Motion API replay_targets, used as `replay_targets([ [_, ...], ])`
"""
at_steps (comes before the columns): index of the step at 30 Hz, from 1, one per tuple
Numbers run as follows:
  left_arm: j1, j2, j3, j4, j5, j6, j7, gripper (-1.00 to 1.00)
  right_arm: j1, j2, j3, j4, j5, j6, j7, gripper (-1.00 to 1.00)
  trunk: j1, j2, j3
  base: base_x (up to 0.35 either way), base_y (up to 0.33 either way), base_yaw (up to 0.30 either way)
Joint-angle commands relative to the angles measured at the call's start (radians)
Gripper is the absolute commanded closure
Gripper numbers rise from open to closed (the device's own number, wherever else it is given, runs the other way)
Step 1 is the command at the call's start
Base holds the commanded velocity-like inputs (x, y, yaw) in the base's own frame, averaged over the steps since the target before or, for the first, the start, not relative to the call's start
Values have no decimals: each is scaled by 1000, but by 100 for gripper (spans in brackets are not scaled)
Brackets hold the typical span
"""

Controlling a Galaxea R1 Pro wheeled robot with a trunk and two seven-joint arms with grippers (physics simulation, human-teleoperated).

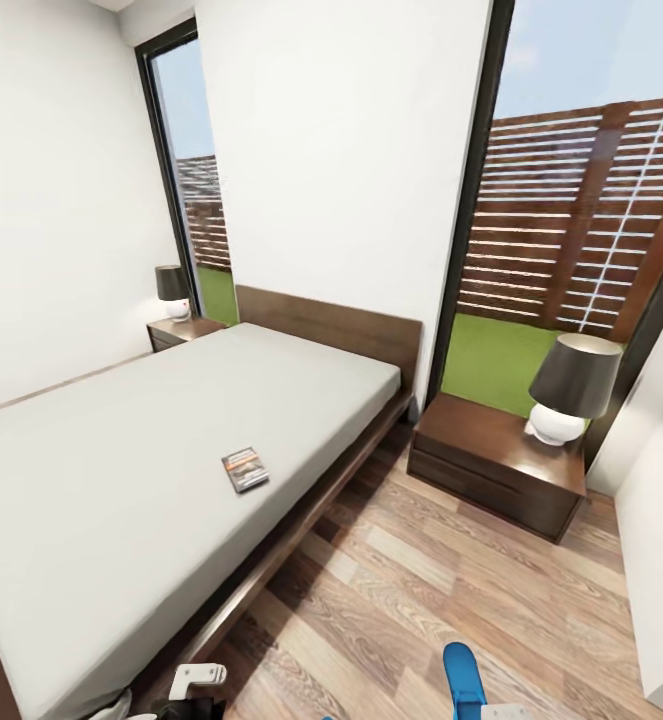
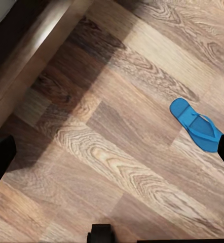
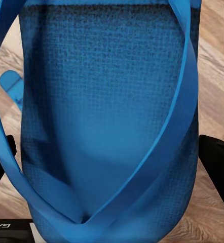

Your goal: In the bedroom, move the book from the bed onto either nightstand, and place the two sandals side by side next to the bed.

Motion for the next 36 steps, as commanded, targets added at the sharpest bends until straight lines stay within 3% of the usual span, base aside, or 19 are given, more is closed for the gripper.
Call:
replay_targets([
  [1,0,0,-1,-2,3,6,-3,-100,0,0,3,0,0,0,-1,100,0,-1,-1,14,-52,0],
  [21,0,0,-1,-2,3,6,-3,-100,0,1,4,0,0,0,0,100,0,-1,-4,7,-64,91],
  [36,0,0,-1,-2,2,-12,-3,-100,0,0,4,0,0,0,0,100,0,-1,-4,130,-23,16],
])
